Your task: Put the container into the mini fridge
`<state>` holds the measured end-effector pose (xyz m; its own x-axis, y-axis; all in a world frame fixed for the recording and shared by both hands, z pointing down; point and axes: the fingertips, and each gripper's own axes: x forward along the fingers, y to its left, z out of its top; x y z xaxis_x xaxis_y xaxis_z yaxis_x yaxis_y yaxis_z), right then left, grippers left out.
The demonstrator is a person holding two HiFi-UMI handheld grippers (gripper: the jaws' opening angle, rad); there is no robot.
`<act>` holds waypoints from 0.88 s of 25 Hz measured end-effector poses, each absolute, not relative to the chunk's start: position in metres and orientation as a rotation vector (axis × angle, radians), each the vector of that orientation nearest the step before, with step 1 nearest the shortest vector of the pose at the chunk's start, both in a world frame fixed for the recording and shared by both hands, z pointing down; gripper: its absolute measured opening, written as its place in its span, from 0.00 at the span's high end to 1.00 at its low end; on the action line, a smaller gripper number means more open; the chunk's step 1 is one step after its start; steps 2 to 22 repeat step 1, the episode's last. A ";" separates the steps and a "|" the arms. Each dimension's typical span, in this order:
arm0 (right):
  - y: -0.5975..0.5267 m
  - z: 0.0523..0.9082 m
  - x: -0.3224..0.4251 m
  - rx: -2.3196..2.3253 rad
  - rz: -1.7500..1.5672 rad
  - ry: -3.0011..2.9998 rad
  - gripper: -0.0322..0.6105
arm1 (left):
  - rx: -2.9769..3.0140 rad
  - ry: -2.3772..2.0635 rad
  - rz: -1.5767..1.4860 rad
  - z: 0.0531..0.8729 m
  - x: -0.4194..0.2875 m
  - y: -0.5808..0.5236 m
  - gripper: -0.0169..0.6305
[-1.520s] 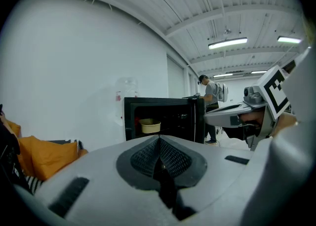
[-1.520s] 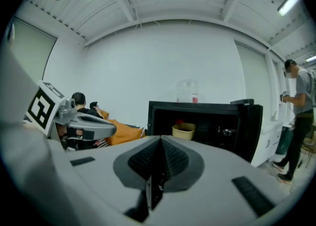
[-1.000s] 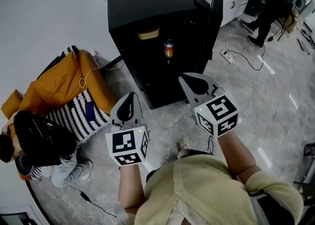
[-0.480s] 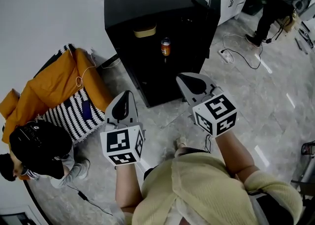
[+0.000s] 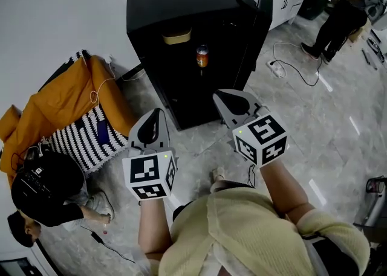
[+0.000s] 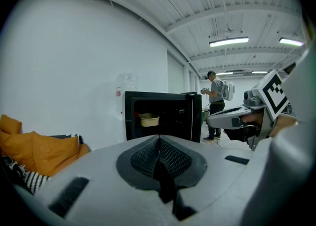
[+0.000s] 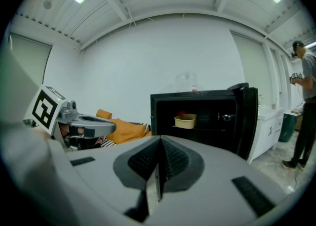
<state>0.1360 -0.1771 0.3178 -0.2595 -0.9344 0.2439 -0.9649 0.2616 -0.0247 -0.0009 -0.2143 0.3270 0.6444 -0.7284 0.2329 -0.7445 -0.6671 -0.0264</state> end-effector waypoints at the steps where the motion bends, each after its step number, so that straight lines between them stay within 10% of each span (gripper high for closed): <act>1: -0.178 0.319 0.136 1.792 0.255 -2.346 0.91 | 2.785 -1.245 0.351 0.328 0.000 -0.215 0.94; 22: -0.178 0.319 0.136 1.792 0.255 -2.346 0.91 | 2.785 -1.245 0.351 0.328 0.000 -0.215 0.94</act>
